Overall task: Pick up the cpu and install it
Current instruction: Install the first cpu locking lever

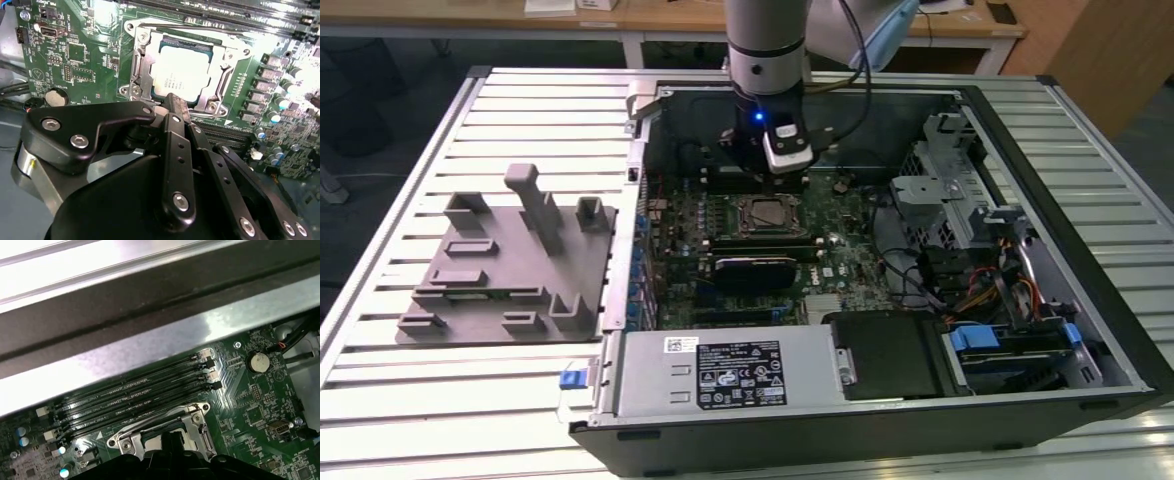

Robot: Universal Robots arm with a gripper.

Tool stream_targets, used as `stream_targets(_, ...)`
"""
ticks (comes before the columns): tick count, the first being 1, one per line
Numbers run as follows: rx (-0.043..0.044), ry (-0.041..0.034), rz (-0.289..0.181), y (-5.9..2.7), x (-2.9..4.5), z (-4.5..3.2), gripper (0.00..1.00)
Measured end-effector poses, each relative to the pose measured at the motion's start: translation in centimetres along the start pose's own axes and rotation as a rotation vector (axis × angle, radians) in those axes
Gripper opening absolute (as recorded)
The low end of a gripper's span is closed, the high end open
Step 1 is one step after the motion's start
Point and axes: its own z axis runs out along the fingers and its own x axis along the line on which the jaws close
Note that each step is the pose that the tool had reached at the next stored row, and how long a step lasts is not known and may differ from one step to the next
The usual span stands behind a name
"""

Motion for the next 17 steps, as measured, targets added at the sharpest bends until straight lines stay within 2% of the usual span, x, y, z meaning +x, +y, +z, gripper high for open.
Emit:
stream_targets(10,0.0266,-0.0081,-0.055,-0.16,-0.07,0.05,0.11)
stream_targets(12,0.0303,-0.0093,-0.062,-0.36,-0.14,0.08,0.11)
stream_targets(17,0.0329,-0.0102,-0.072,-0.89,-0.33,0.14,0.11)
